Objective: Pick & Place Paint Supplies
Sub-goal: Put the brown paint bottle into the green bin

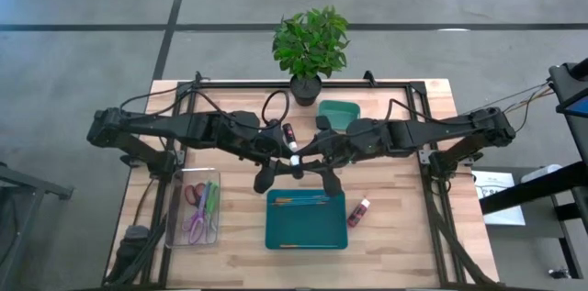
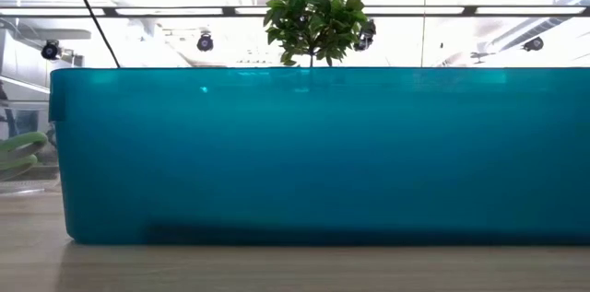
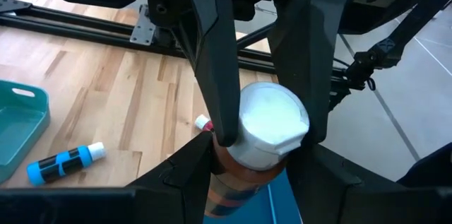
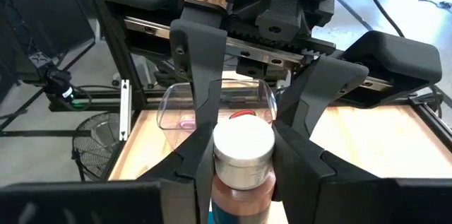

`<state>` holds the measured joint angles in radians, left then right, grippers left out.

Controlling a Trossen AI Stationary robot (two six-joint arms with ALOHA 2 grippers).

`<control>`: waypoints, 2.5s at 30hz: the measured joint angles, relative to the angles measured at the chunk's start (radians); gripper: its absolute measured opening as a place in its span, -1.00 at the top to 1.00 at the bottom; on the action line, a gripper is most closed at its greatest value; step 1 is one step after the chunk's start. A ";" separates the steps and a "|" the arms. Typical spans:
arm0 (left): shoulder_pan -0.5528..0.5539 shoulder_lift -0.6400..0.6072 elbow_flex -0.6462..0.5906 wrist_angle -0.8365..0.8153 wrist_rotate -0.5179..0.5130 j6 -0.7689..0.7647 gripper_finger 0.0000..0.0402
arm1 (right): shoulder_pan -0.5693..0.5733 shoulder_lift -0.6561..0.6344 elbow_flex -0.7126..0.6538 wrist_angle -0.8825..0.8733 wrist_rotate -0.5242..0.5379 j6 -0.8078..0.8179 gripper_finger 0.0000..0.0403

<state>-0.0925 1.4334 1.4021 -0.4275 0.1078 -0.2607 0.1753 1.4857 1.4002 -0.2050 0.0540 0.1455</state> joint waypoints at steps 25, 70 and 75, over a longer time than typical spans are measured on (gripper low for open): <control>-0.002 -0.011 0.002 -0.180 0.016 0.026 0.09 | 0.001 -0.009 -0.003 -0.034 -0.003 0.030 0.47; -0.005 -0.011 -0.021 -0.570 -0.221 -0.126 0.09 | -0.237 -0.210 -0.175 -0.550 0.394 0.409 0.47; -0.007 -0.013 -0.071 -0.537 -0.221 -0.141 0.09 | -0.345 -0.270 -0.270 -0.493 0.386 0.415 0.47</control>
<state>-0.0994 1.4200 1.3308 -0.9649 -0.1131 -0.4020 -0.1693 1.2158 1.1299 -0.6985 0.4404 0.5607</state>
